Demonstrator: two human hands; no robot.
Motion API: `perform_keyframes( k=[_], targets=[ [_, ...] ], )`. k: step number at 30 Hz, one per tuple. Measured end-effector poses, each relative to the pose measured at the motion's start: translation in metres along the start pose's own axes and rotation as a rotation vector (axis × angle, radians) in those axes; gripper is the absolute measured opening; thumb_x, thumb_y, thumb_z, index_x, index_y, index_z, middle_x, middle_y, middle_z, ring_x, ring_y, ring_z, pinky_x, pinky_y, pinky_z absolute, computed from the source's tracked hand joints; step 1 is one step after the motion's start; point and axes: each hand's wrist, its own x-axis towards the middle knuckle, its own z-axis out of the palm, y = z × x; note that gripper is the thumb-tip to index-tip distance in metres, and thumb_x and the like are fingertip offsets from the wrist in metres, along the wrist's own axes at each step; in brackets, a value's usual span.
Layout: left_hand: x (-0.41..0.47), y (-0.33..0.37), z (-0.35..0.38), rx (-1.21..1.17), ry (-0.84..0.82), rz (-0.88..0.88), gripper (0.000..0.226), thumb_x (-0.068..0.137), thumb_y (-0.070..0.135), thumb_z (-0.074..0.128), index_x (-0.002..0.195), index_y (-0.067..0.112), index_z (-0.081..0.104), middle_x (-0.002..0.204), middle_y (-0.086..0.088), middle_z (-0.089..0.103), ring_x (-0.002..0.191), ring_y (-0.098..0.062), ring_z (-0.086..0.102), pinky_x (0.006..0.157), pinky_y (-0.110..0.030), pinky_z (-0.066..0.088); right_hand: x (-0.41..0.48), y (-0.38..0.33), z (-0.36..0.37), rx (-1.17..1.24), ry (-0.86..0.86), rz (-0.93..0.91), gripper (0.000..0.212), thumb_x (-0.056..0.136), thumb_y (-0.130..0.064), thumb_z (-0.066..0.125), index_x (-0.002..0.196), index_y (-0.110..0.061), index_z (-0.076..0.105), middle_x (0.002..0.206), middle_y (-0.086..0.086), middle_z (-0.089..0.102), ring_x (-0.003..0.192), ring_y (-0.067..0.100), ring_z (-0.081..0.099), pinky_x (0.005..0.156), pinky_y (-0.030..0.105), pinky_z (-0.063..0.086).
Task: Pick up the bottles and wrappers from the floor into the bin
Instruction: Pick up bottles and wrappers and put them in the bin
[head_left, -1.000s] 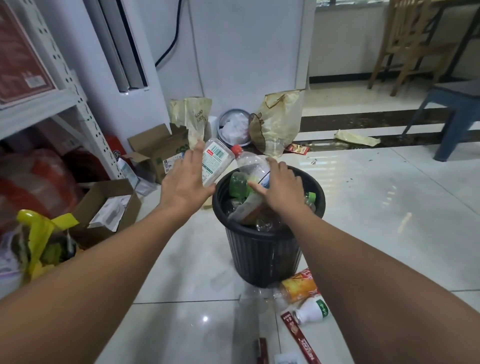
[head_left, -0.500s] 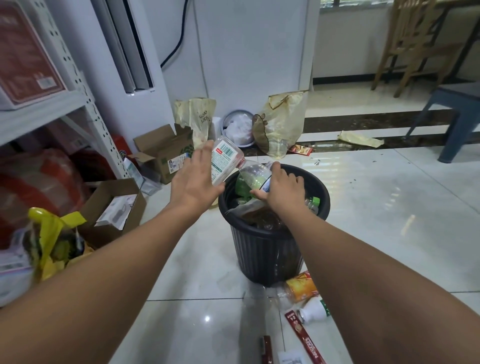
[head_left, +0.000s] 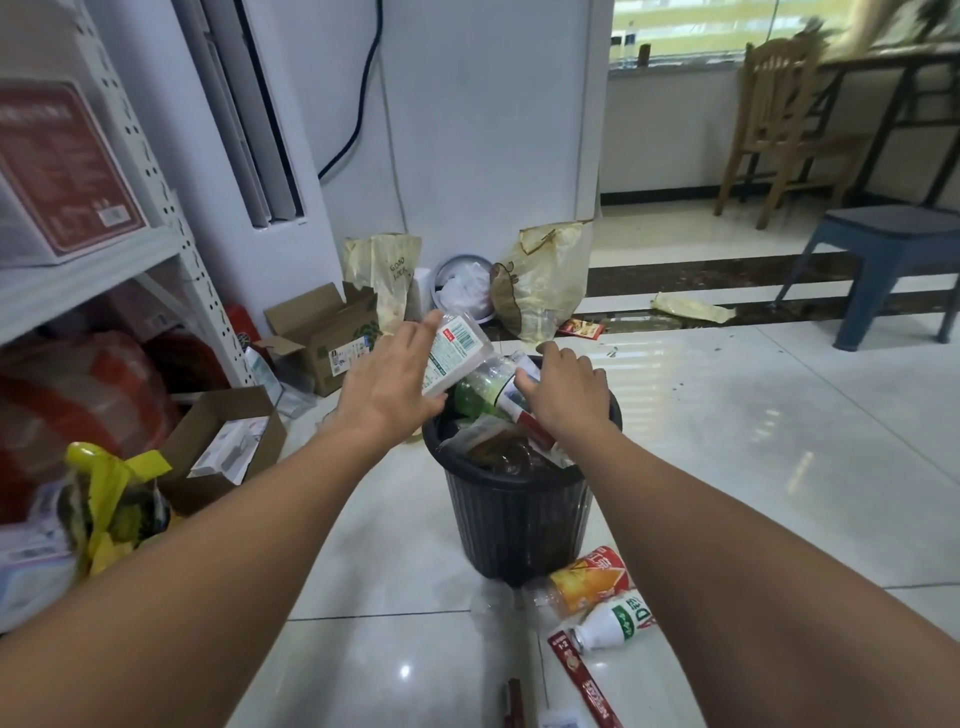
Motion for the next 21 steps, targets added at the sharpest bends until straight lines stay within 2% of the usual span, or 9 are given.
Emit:
perform_keyframes(
  k=[4,9,12,15,17,21],
  targets=[
    [0.000,0.017,-0.011,0.006,-0.065,0.035,0.090,0.074,0.035,0.072,0.140,0.034,0.012,0.125,-0.008,0.036,0.097,-0.027,0.054,0.074,-0.041,0.053,-0.006,0.009,-0.023,-0.006,0.024,-0.004,0.043,0.096,-0.039,0.039,0.132,-0.015,0.045,0.127,0.010,0.055,0.117,0.029,0.050,0.094,0.042,0.037],
    [0.002,0.039,-0.011,0.119,-0.073,0.177,0.090,0.076,0.041,0.070,0.145,0.036,0.011,0.118,-0.007,0.040,0.096,-0.020,0.046,0.074,-0.029,0.040,-0.008,0.029,-0.052,-0.004,0.100,0.070,0.036,0.095,-0.033,0.043,0.125,-0.014,0.050,0.124,0.010,0.058,0.115,0.029,0.052,0.092,0.042,0.038],
    [0.001,0.053,-0.001,0.171,-0.096,0.244,0.087,0.081,0.047,0.064,0.146,0.038,0.008,0.127,-0.003,0.040,0.110,-0.022,0.040,0.090,-0.033,0.036,-0.008,0.033,-0.064,-0.014,0.136,0.082,0.035,0.095,-0.032,0.044,0.123,-0.013,0.050,0.123,0.010,0.058,0.113,0.030,0.052,0.091,0.042,0.039],
    [0.000,0.064,0.015,0.156,-0.184,0.275,0.085,0.084,0.038,0.063,0.146,0.038,0.005,0.137,-0.003,0.035,0.126,-0.026,0.032,0.101,-0.037,0.033,-0.006,0.035,-0.074,-0.015,0.165,0.064,0.032,0.096,-0.031,0.042,0.122,-0.014,0.050,0.120,0.009,0.058,0.112,0.030,0.052,0.091,0.041,0.039],
    [-0.001,0.067,0.024,0.154,-0.242,0.293,0.085,0.084,0.033,0.064,0.147,0.037,0.006,0.139,-0.003,0.035,0.129,-0.026,0.031,0.103,-0.037,0.033,-0.005,0.036,-0.078,-0.029,0.181,0.045,0.030,0.096,-0.030,0.041,0.119,-0.013,0.051,0.117,0.009,0.059,0.110,0.031,0.053,0.091,0.042,0.038],
    [0.002,0.070,0.037,0.120,-0.252,0.332,0.082,0.080,0.027,0.069,0.144,0.031,0.018,0.138,0.000,0.041,0.126,-0.023,0.036,0.104,-0.037,0.032,-0.003,0.038,-0.079,-0.038,0.182,0.026,0.030,0.097,-0.030,0.038,0.118,-0.013,0.051,0.117,0.009,0.059,0.110,0.031,0.053,0.091,0.042,0.037]
  ],
)
